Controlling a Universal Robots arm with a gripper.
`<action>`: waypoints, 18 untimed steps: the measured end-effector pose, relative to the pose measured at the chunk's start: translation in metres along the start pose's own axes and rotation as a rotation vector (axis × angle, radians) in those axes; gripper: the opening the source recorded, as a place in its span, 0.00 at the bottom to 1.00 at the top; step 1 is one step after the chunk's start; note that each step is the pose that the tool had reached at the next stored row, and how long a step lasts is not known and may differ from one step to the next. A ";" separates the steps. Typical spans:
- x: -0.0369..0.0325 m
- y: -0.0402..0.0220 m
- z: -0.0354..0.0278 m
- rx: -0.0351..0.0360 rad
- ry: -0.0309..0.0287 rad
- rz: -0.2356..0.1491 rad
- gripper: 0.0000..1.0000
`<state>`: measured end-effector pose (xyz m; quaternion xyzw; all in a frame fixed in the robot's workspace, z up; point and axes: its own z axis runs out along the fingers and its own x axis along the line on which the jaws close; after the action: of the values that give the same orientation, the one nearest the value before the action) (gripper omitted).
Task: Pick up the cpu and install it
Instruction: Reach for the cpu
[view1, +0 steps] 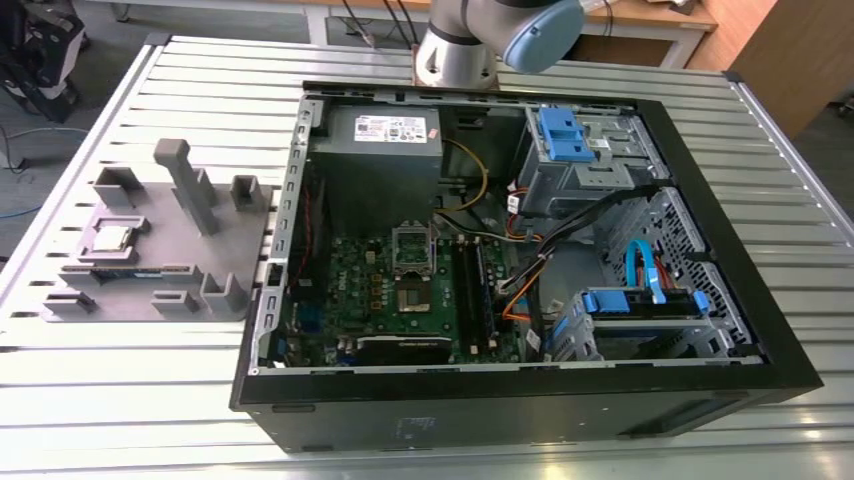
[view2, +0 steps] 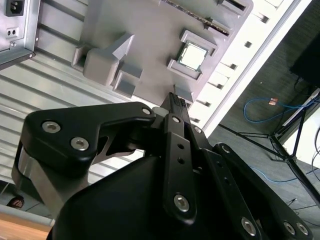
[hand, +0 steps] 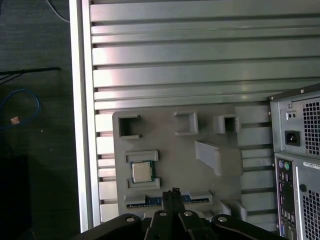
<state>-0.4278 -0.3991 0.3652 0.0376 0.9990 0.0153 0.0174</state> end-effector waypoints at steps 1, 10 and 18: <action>0.0000 0.0000 0.0000 0.0001 0.0000 0.000 0.11; 0.0001 0.0000 0.0002 0.0003 0.0005 0.000 0.11; 0.0005 -0.0002 0.0090 0.0032 0.0395 0.001 0.11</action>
<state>-0.4279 -0.3991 0.3562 0.0379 0.9992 0.0144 -0.0024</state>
